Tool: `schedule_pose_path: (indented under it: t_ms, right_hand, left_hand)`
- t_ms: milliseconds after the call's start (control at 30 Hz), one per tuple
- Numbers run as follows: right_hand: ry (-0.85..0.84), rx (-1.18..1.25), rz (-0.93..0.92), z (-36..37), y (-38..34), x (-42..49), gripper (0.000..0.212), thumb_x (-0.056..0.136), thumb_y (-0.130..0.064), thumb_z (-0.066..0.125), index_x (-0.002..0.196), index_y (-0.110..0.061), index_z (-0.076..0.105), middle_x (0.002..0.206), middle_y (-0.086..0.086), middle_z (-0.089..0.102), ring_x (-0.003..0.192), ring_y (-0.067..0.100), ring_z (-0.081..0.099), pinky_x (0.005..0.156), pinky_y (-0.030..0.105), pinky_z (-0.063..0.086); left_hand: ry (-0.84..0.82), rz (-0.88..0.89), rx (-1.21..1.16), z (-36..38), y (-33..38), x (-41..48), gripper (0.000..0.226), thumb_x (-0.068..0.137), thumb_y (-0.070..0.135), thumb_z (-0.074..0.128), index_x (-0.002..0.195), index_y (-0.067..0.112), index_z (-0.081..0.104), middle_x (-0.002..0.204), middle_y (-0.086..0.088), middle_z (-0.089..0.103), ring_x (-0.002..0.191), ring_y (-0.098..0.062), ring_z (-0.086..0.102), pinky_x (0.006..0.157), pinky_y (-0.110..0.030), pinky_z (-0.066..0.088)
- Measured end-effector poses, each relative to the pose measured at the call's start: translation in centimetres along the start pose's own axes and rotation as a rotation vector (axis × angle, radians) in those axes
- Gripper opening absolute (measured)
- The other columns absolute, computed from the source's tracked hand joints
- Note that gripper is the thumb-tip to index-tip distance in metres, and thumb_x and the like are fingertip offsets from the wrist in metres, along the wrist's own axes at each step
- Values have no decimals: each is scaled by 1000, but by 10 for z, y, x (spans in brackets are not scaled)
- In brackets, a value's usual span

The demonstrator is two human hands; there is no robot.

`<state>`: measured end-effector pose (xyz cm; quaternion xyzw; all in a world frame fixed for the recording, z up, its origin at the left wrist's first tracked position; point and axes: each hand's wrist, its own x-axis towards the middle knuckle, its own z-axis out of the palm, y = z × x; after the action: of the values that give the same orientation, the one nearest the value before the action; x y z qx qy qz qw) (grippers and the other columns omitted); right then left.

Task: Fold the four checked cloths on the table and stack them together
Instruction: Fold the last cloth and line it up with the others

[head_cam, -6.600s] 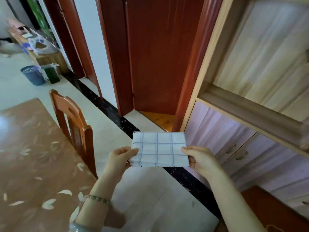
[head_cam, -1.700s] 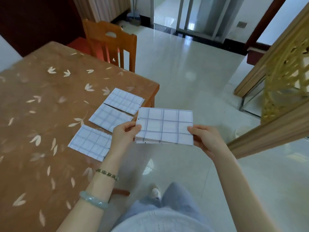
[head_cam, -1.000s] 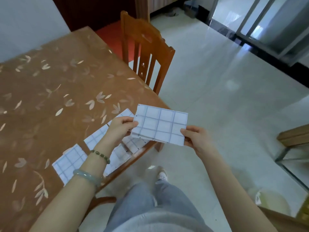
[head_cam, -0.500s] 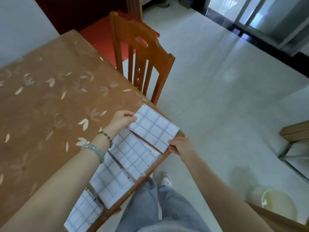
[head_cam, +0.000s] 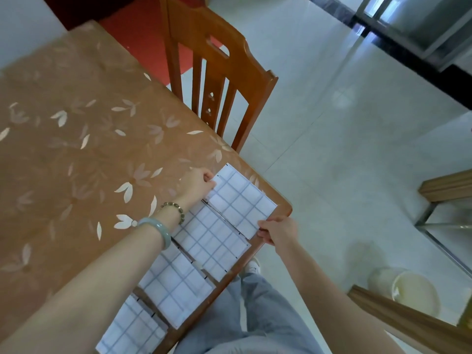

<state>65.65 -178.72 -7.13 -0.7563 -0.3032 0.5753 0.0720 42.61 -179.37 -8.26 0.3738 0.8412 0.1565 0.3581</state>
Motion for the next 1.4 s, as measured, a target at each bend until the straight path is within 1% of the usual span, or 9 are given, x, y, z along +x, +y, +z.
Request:
schedule_pose_path:
  t_ms: [267,433,533,633,700,800,967,1167,1400]
  right_hand:
    - [22,-30,26,-7,3,1,14,75,-4,76,81,-2,64,68,17,70,41,13,61,44,22,49]
    - [37,-110,-30,-11,0,-6,21,74,-8,77,70,-8,56,73,15,71,52,19,63,50,28,54]
    - [188,-361,-387,-13,1,-11,14,80,-17,67,80,-12,54,84,4,61,77,23,60,66,32,49]
    - [227,-871,-991,-9,14,0,41,89,-34,50,120,-8,56,129,14,52,121,34,47,100,41,39]
    - [111,-1200,-1085,-4,19,15,67,93,-51,25,145,-9,33,154,17,25,144,34,16,116,46,16]
    - [22,-1398,-1033,-3,22,29,85,86,-65,-7,151,-11,3,158,11,-4,142,24,-14,116,42,-8]
    - [22,-1478,-1003,-10,26,41,91,84,-66,-12,150,-8,10,158,12,6,146,25,0,116,41,-6]
    - [27,-1417,-1072,-14,21,38,84,87,-67,-6,150,-13,1,156,7,-8,141,21,-15,118,42,-6]
    - [-89,-1448,-1421,-5,30,2,61,98,-50,18,145,-12,29,150,15,34,139,34,30,111,50,16]
  left_hand:
    - [-6,36,-161,10,1,-1,13,82,16,71,94,17,65,76,11,59,79,-10,58,57,-11,34]
    - [52,60,-129,14,3,-6,37,83,24,70,116,13,59,98,4,61,99,-18,57,78,-21,40]
    - [243,242,173,14,4,-22,48,90,37,57,129,10,49,123,-5,52,114,-24,45,99,-33,36]
    - [96,432,426,31,-4,-44,70,95,58,33,152,20,17,159,-3,13,147,-25,9,120,-45,6]
    - [-39,454,571,52,-14,-53,82,90,71,19,153,25,-4,160,-4,-13,147,-23,-16,118,-47,-9]
    - [-55,432,659,73,-23,-58,91,83,81,11,153,25,-6,161,-8,-10,148,-25,-12,117,-51,-9]
    - [-33,419,692,80,-19,-57,96,78,81,5,153,22,-1,161,-11,-7,148,-27,-8,116,-52,-11]
    - [9,400,638,75,-14,-61,95,79,80,8,154,22,-2,161,-9,-8,148,-26,-9,117,-50,-9]
    - [240,184,502,61,-67,-126,87,88,75,6,153,18,14,160,-9,14,148,-26,7,117,-44,-9]
